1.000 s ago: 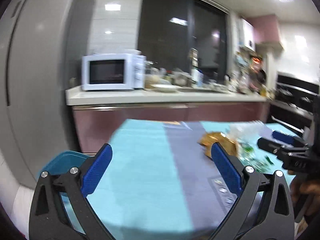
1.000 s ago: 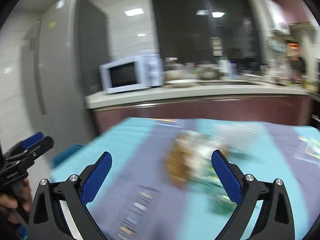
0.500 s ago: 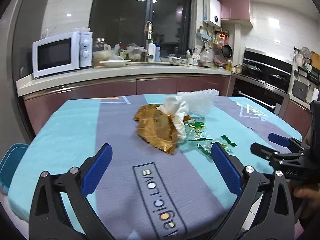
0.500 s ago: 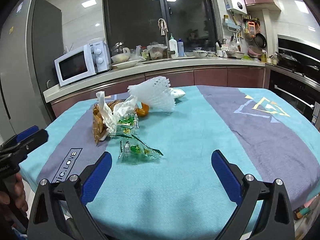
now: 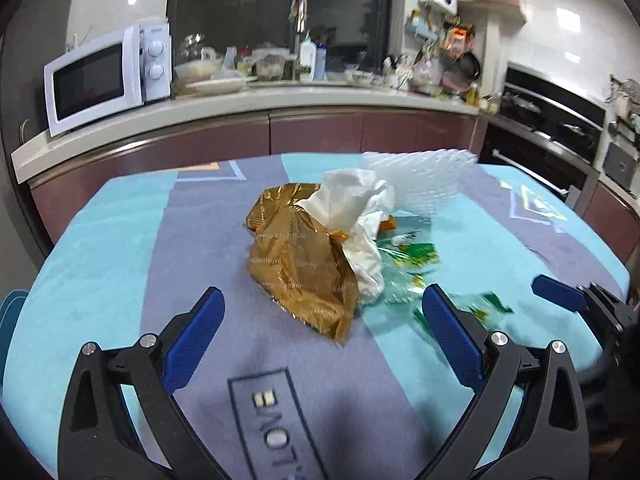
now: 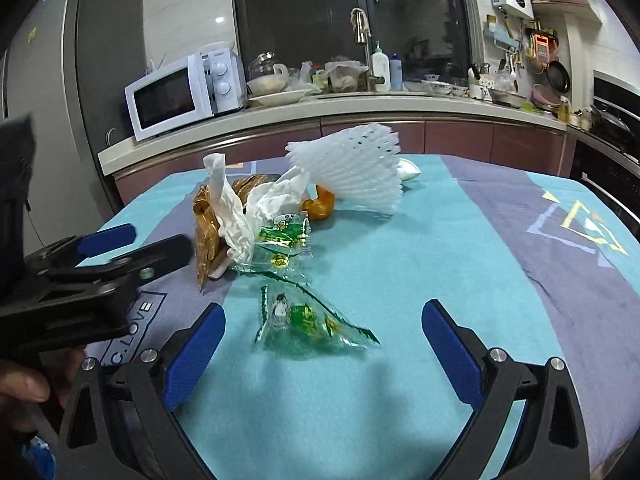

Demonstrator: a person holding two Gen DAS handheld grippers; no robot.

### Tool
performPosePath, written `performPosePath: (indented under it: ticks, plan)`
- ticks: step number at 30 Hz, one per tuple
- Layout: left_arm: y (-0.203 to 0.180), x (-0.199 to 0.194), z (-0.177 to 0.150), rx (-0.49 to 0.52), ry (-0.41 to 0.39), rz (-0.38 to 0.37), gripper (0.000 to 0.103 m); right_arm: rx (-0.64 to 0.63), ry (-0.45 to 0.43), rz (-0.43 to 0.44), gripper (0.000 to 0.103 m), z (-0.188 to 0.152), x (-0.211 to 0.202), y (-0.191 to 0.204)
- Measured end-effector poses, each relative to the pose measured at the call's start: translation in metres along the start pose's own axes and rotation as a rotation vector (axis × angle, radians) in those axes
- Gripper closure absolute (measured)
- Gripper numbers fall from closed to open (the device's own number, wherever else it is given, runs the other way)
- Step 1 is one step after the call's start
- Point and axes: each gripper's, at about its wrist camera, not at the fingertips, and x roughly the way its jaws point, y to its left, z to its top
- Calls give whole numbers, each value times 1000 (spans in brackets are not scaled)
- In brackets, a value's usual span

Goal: Collect trash
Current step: 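Grasp the gold wrapper with the left tool while the right tool grasps a green candy wrapper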

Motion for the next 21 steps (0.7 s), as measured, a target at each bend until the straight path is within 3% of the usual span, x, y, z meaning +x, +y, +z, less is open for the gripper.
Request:
performPosePath:
  ticks: [8,10,16,21]
  plan:
    - [19,40,18,-95,66,49,7,-20,47,10,16,5,16,8]
    - [23,45,17,-101,83,58,13,-21,57,15,18,5,19,9]
    - [31,57,17,-113,106,71,35,-35,89,21,36,3,26,14]
    - [29,60,12,-120,131,37,66,-40,120,37,58,0,30,16]
